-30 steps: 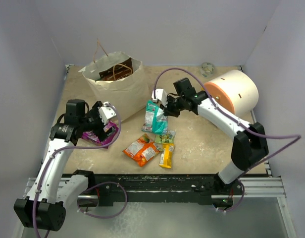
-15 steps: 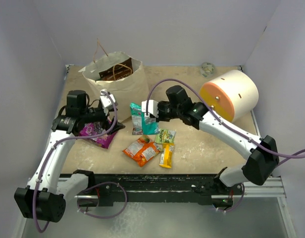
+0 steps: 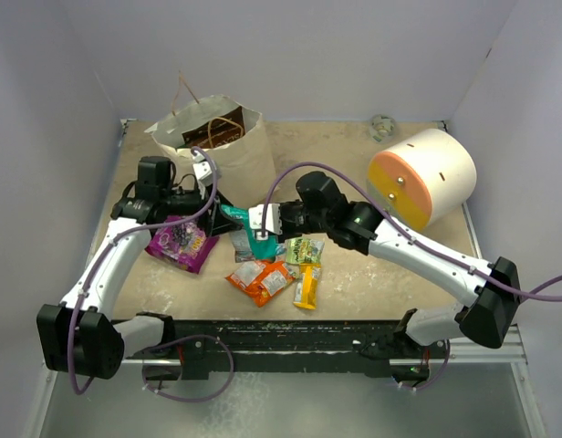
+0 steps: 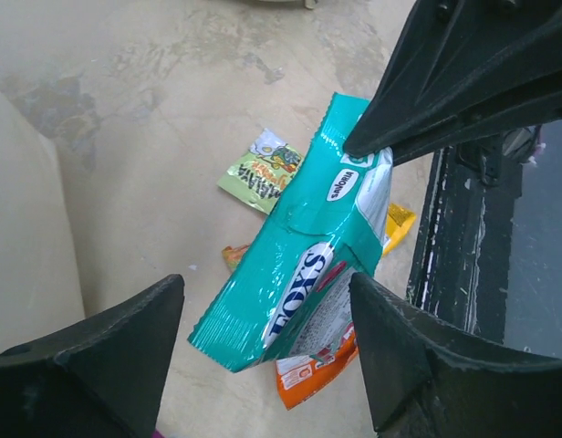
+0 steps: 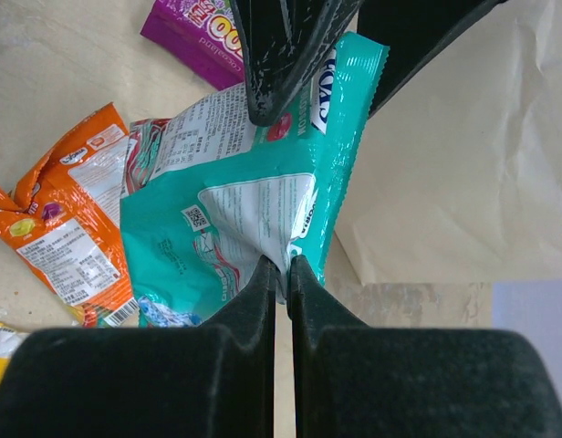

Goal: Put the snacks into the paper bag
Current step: Place the snack in the paper bag.

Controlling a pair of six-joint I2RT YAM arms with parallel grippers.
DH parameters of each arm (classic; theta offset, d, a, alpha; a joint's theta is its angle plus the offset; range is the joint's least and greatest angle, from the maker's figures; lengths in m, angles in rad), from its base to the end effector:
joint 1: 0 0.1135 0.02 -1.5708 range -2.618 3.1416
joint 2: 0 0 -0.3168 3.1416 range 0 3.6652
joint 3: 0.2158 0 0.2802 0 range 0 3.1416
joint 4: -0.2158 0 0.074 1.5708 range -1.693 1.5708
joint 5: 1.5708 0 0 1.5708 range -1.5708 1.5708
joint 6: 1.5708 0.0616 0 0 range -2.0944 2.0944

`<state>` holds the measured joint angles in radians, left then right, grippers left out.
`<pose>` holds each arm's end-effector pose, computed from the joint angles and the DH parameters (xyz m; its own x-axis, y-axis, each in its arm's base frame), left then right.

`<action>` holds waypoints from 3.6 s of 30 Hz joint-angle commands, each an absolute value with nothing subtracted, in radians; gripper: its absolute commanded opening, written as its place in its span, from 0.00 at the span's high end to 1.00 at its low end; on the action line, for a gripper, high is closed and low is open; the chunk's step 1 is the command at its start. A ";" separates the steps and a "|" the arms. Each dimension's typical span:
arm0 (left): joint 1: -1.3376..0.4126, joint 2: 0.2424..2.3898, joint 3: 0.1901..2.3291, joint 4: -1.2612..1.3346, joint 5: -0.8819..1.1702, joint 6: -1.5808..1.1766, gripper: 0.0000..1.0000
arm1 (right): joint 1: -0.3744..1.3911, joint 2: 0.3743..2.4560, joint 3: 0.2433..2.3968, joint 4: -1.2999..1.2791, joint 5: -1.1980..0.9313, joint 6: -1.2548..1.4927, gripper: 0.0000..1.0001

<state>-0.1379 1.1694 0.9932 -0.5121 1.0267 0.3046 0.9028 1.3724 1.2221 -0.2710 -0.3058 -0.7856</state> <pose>0.2483 -0.0877 0.3490 -0.3826 0.2098 -0.8998 0.8810 0.3763 -0.2868 0.2074 0.2928 0.3881 0.4707 -0.4922 -0.7322 -0.8287 0.0381 -0.5584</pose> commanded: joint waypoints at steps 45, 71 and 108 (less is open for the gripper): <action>-0.163 0.852 1.324 -1.089 0.505 0.669 1.00 | 0.670 1.230 1.065 -0.242 -0.416 -0.600 0.24; -0.083 1.016 1.833 -0.878 0.103 0.499 1.00 | 0.506 1.190 1.061 -0.227 -0.370 -0.537 0.19; -0.015 1.499 1.882 -0.495 0.557 0.976 1.00 | 0.454 1.159 0.970 -0.198 -0.473 -0.558 0.19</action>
<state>-0.0570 1.4887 1.8801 -0.5846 0.4248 0.9546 0.4591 1.1744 0.9730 -0.2264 -0.4389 -0.5522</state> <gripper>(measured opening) 0.007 0.813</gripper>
